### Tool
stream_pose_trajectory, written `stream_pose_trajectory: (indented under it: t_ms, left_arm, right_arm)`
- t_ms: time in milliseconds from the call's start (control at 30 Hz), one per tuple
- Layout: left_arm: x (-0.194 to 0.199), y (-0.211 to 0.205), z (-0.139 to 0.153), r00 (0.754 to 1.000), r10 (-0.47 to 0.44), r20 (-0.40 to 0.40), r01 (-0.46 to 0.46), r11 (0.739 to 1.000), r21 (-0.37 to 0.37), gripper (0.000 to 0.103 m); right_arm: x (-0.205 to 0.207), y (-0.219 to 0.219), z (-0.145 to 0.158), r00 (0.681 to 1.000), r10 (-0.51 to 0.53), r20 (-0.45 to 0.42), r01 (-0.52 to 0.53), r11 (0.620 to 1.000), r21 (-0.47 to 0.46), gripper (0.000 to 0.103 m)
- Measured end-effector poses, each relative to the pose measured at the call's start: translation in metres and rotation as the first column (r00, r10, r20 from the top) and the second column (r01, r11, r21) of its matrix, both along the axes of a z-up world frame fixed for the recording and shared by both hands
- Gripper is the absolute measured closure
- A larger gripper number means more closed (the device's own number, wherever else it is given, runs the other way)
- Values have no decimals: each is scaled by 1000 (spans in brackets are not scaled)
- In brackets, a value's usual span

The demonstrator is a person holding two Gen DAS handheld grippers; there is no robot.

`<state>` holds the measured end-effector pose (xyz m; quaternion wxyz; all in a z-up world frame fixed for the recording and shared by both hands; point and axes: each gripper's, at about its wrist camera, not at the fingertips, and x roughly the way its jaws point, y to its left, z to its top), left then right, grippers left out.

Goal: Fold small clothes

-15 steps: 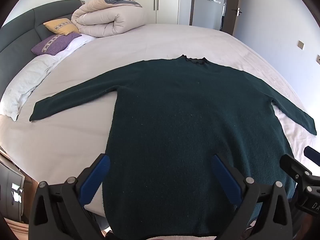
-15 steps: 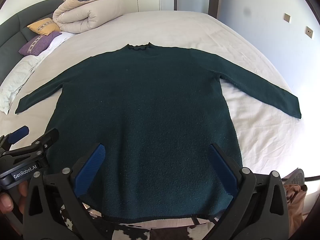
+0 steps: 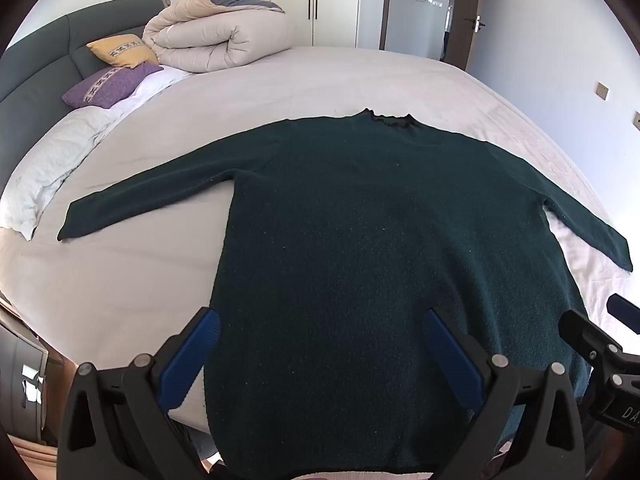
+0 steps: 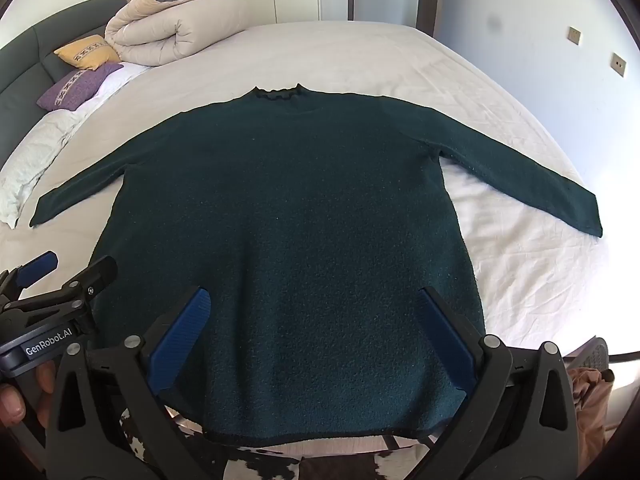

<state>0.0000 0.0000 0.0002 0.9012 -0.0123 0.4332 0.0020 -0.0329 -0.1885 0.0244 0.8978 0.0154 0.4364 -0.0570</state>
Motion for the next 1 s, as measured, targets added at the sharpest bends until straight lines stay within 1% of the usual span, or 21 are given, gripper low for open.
stream_pose_trajectory:
  t_ms: [167, 733, 1000]
  left_arm:
    - [-5, 3, 0, 1000, -1, -5, 1, 1000, -1, 0]
    - [2, 6, -5, 1000, 4, -11, -5, 1000, -22, 0]
    - [5, 13, -6, 999, 37, -8, -37, 999, -28, 0]
  right_arm:
    - [0, 0, 0, 1000, 0, 0, 0, 1000, 0, 0]
    - [3, 7, -5, 1000, 2, -14, -3, 1000, -20, 0]
    - [7, 11, -6, 1000, 12, -23, -13, 999, -31, 0]
